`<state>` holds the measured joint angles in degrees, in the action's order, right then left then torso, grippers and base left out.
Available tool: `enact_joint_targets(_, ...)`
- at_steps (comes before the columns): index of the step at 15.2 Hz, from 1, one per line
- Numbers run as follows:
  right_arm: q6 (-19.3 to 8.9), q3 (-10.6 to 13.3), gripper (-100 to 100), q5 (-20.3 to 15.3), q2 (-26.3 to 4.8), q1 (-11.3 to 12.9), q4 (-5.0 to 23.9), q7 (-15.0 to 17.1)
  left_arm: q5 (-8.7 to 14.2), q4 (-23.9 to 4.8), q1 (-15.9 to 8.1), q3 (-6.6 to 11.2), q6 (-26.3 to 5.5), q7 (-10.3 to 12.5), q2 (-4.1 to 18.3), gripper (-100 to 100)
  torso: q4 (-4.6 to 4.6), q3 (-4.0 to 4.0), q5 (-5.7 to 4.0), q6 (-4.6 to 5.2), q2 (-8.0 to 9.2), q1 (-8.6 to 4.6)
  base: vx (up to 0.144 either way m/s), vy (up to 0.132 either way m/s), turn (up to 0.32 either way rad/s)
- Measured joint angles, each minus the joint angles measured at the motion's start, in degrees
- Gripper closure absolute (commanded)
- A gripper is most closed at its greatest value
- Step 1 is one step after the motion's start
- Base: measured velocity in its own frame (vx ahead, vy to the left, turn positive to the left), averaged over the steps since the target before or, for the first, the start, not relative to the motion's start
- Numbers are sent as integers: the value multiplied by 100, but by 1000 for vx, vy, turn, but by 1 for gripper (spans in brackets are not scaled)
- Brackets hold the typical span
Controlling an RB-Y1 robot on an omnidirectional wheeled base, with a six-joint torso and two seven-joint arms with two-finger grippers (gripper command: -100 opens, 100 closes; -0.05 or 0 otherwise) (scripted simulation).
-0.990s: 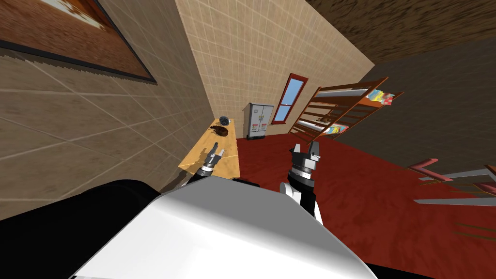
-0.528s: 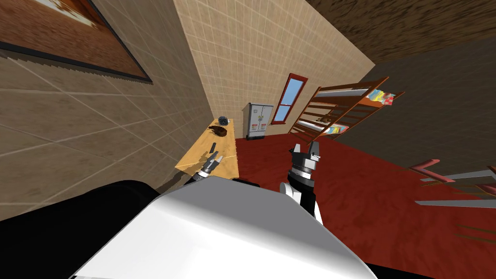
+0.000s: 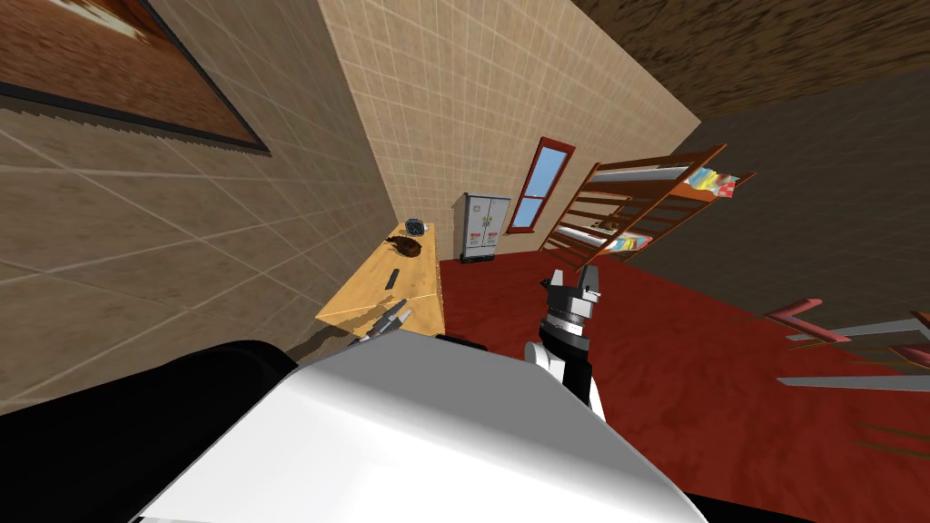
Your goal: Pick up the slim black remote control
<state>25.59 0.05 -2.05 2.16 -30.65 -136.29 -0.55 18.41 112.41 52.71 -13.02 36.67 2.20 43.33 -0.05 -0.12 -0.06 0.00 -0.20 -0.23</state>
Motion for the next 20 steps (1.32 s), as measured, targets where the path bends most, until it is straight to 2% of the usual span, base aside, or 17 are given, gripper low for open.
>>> enact_joint_targets(3, 0, 0, 0, 0, 0, 0, 0, 0, 108, -240, 155, -101, 2, -2, 368, -100, 0, -1, 0, 0, -2, -3, 50, -63, -12)
enact_joint_targets(4, 0, 0, 0, 0, 0, 0, 0, 0, 135, -268, 205, -107, 6, 1, 495, -100, 0, 0, -1, 0, 0, 0, 52, -54, -24)
enact_joint_targets(5, 0, 0, 0, 0, 0, 0, 0, 0, 197, -241, 372, -102, -20, -12, 644, -100, 0, 0, -1, -1, 0, 0, 57, -56, -18)
enact_joint_targets(7, 0, 0, 0, 0, 0, 0, 0, 0, 264, -360, 470, -147, -33, -13, 906, -100, 0, -1, 1, 1, -2, 4, 52, -52, -19)
enact_joint_targets(10, 0, 0, 0, 0, 0, 0, 0, 0, 353, -557, 670, -262, -39, -56, 1252, -100, -1, -1, 0, 0, -2, 0, 55, -62, -18)
enact_joint_targets(11, 0, 0, 0, 0, 0, 0, 0, 0, 365, -750, 730, -351, 31, -59, 1350, -100, -1, -2, 0, -1, -3, -1, 71, -75, -22)
enact_joint_targets(12, 0, 0, 0, 0, 0, 0, 0, 0, 402, -821, 813, -388, 50, -69, 1470, -100, -1, -3, -1, 0, -6, -5, 48, -52, -3)
enact_joint_targets(13, 0, 0, 0, 0, 0, 0, 0, 0, 433, -804, 870, -385, 19, -82, 1578, -100, -1, -3, -1, 1, -4, -2, 56, -57, -35)
enact_joint_targets(14, 0, 0, 0, 0, 0, 0, 0, 0, 465, -952, 945, -441, 53, -75, 1700, -100, -1, -2, 0, 0, -4, -1, 40, -53, 13)
enact_joint_targets(16, 0, 0, 0, 0, 0, 0, 0, 0, 539, -993, 1103, -455, 33, -88, 1948, -100, 0, 0, 0, 2, 1, 3, 46, -47, -28)
enact_joint_targets(17, 0, 0, 0, 0, 0, 0, 0, 0, 571, -1124, 1104, -529, 6, -83, 2052, -100, 0, -1, 1, 1, -2, 3, 69, -65, -43)
enact_joint_targets(20, 0, 0, 0, 0, 0, 0, 0, 0, 669, -1302, 1352, -593, 19, -101, 2421, -100, -2, -4, -1, 1, -6, -1, 64, -58, -32)
